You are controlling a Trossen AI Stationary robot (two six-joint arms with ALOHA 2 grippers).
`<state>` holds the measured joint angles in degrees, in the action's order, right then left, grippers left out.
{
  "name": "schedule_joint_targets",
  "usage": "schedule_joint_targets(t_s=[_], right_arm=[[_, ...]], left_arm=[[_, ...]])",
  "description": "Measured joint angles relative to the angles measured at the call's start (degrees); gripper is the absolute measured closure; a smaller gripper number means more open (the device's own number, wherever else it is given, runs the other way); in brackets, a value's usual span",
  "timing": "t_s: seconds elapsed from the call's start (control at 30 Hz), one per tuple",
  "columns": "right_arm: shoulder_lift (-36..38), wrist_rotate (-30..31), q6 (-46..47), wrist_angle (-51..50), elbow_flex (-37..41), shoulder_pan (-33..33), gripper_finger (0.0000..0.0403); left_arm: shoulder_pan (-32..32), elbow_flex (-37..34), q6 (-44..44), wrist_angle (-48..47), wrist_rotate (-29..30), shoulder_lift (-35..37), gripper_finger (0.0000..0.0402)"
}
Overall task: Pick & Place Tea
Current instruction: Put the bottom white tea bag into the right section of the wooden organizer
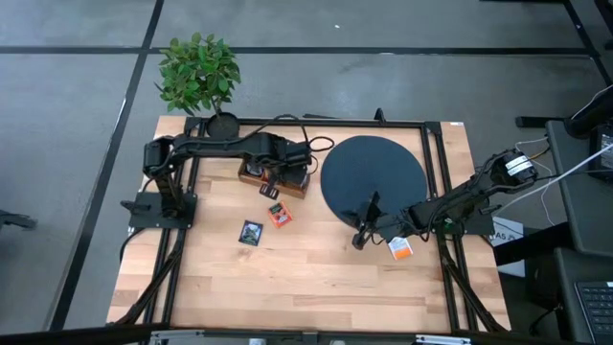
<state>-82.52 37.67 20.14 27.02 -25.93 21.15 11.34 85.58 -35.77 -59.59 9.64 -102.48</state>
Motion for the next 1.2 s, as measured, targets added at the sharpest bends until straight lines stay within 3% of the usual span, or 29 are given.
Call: schedule_joint_targets(t_s=[0.47,0.87,1.2], right_arm=[[-0.02,0.09,0.11,-0.89,-0.02,0.0,0.0393],[-0.02,0.11,0.13,-1.09,-0.02,0.01,0.0393],[-0.02,-0.28,0.15,-1.13,-0.02,0.02,0.0393]], left_arm=[[0.14,0.0,-2.8,1.3,0.14,-5.41,0.0399],[-0.11,-0.02,-4.15,2.6,4.86,-5.81,0.0397],[-0.14,-0.02,-4.48,3.26,4.81,-5.81,0.0358]])
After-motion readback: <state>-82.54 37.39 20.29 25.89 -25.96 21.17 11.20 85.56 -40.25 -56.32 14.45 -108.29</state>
